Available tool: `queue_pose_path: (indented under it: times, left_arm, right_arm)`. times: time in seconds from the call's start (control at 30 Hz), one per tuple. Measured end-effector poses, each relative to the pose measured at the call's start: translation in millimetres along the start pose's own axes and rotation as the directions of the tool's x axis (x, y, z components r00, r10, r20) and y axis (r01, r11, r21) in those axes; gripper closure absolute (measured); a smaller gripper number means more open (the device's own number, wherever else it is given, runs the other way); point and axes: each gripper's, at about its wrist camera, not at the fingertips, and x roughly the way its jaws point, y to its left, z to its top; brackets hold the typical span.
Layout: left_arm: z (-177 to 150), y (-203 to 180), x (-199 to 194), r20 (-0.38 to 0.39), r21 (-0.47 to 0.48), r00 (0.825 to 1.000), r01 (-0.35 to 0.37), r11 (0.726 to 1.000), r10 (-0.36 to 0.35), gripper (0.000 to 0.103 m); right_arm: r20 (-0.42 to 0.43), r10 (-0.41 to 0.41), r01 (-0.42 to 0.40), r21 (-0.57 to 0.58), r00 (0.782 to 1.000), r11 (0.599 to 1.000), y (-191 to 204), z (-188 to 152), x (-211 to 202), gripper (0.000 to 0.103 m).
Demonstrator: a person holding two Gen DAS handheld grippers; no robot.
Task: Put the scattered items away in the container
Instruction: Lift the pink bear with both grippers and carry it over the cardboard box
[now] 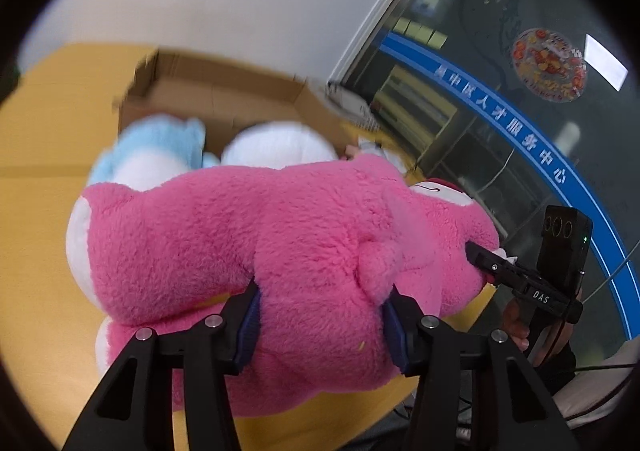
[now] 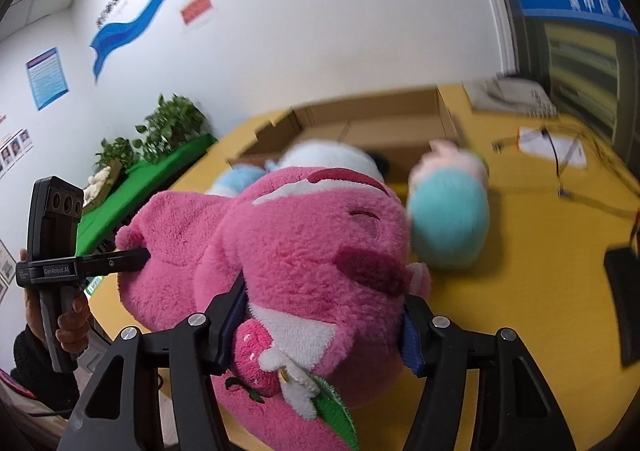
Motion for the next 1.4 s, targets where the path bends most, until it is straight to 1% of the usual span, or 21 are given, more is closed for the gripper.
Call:
queue_pose_path:
  times: [0.03, 0.2, 0.27, 0.4, 0.5, 0.57, 0.67, 0.73, 0.8, 0.87, 0.97, 1.0, 1.07, 1.1, 1.13, 1.17, 1.2, 1.27, 1.33, 1.37, 1.4]
  left_arm:
    - [12, -2, -3, 0.020, 0.015, 1.000, -0.005, 1.000, 0.005, 0.052]
    - [80, -8, -6, 0.088, 0.083, 0.996, -0.018, 0.996, 0.010, 0.052]
    - [112, -9, -7, 0.112, 0.117, 0.994, -0.028, 0.993, 0.015, 0.052]
    - [184, -3, 1, 0.156, 0.158, 0.988, -0.043, 0.986, 0.018, 0.052]
    - [236, 11, 20, 0.161, 0.171, 0.986, -0.058, 0.983, 0.030, 0.052]
    - [270, 20, 42, 0.157, 0.169, 0.987, -0.068, 0.983, 0.041, 0.052]
    - [298, 20, 72, 0.142, 0.147, 0.989, -0.059, 0.987, 0.038, 0.052]
    - [313, 23, 101, 0.119, 0.122, 0.992, -0.047, 0.991, 0.032, 0.052]
    - [321, 25, 131, 0.087, 0.099, 0.995, -0.047, 0.994, 0.039, 0.052]
    - [325, 38, 175, 0.030, 0.058, 0.998, -0.052, 0.997, 0.050, 0.052]
    - [320, 109, 252, -0.084, -0.021, 0.994, -0.066, 0.998, 0.064, 0.052]
    - [314, 130, 276, -0.124, -0.044, 0.990, -0.078, 0.996, 0.072, 0.053]
    - [299, 162, 319, -0.217, -0.075, 0.971, -0.116, 0.990, 0.097, 0.062]
    - [290, 172, 339, -0.264, -0.084, 0.959, -0.131, 0.988, 0.105, 0.067]
    - [283, 178, 353, -0.283, -0.087, 0.954, -0.124, 0.989, 0.094, 0.066]
    - [281, 180, 358, -0.272, -0.082, 0.958, -0.114, 0.990, 0.088, 0.066]
    - [282, 180, 360, -0.255, -0.071, 0.962, -0.120, 0.990, 0.098, 0.065]
    - [286, 183, 359, -0.240, -0.079, 0.965, -0.130, 0.988, 0.107, 0.062]
    - [291, 182, 359, -0.237, -0.093, 0.966, -0.124, 0.988, 0.099, 0.056]
    - [291, 185, 356, -0.234, -0.097, 0.967, -0.126, 0.987, 0.100, 0.053]
    - [291, 189, 353, -0.231, -0.104, 0.968, -0.128, 0.986, 0.101, 0.050]
  right_arm:
    - [0.029, -0.006, 0.007, -0.021, 1.000, 1.000, 4, 10, -1, 0.036]
    - [0.101, -0.008, 0.014, -0.053, 0.995, 0.998, 3, 68, 7, 0.036]
    - [0.135, -0.012, 0.022, -0.069, 0.991, 0.997, 0, 96, 16, 0.036]
    - [0.183, -0.007, 0.019, -0.064, 0.983, 0.998, -15, 163, 47, 0.036]
    - [0.205, -0.017, 0.031, -0.067, 0.979, 0.997, -30, 214, 81, 0.036]
    - [0.217, -0.036, 0.052, -0.071, 0.975, 0.996, -37, 243, 102, 0.036]
    - [0.238, -0.072, 0.094, -0.084, 0.969, 0.992, -51, 280, 138, 0.036]
    - [0.231, -0.088, 0.109, -0.079, 0.969, 0.991, -69, 298, 164, 0.036]
    - [0.207, -0.107, 0.120, -0.055, 0.973, 0.991, -91, 309, 194, 0.036]
    - [0.168, -0.128, 0.133, -0.018, 0.977, 0.991, -111, 310, 234, 0.036]
    - [0.086, -0.152, 0.148, 0.060, 0.985, 0.987, -144, 299, 295, 0.036]
    - [0.038, -0.163, 0.158, 0.094, 0.986, 0.983, -156, 290, 319, 0.036]
    - [-0.068, -0.186, 0.194, 0.134, 0.980, 0.972, -172, 270, 357, 0.036]
    - [-0.120, -0.210, 0.225, 0.128, 0.970, 0.966, -176, 258, 375, 0.035]
    - [-0.158, -0.237, 0.255, 0.107, 0.959, 0.961, -177, 251, 388, 0.034]
    - [-0.197, -0.272, 0.294, 0.093, 0.942, 0.951, -179, 244, 398, 0.033]
    - [-0.218, -0.282, 0.309, 0.104, 0.934, 0.945, -183, 241, 400, 0.032]
    - [-0.195, -0.264, 0.293, 0.136, 0.945, 0.946, -192, 245, 394, 0.028]
    - [-0.179, -0.285, 0.309, 0.122, 0.942, 0.943, -194, 247, 389, 0.020]
    - [-0.179, -0.290, 0.313, 0.117, 0.940, 0.943, -196, 246, 388, 0.019]
    - [-0.184, -0.290, 0.314, 0.119, 0.939, 0.942, -198, 246, 389, 0.015]
